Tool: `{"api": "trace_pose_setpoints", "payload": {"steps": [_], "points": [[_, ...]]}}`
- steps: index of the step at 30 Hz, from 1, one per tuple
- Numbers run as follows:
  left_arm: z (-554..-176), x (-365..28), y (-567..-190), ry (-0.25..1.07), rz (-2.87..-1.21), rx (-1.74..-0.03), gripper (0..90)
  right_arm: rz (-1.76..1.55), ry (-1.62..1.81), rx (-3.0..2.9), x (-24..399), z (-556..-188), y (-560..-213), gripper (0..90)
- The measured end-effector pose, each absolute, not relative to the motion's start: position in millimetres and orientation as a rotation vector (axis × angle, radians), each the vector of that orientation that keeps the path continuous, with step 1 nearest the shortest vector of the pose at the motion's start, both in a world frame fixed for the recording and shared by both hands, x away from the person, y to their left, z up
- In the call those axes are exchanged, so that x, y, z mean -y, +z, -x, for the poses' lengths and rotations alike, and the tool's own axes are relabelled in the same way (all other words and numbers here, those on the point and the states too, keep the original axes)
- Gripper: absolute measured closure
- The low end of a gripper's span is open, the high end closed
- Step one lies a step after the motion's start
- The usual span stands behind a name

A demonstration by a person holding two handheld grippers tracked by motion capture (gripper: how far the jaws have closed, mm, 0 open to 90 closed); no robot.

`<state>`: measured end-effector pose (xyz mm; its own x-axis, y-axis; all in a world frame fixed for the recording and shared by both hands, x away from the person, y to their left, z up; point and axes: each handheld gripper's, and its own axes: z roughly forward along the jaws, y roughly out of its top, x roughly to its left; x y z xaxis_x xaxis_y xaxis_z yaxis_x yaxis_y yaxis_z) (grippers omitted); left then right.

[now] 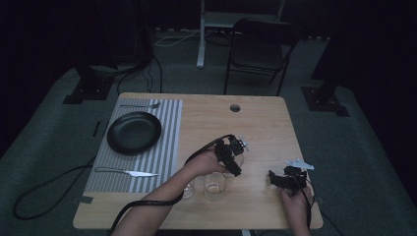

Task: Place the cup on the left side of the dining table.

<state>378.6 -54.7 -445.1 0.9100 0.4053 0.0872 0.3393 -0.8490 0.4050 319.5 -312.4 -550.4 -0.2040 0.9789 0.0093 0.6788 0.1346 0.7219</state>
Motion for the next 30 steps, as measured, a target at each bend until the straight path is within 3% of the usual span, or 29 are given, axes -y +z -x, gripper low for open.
{"api": "trace_pose_setpoints", "payload": {"steps": [30], "points": [[-395,-34,-438,0.298,-2.638,-0.800,18.4,-1.590,0.839,-1.946,312,-319,-550,12.1]]}}
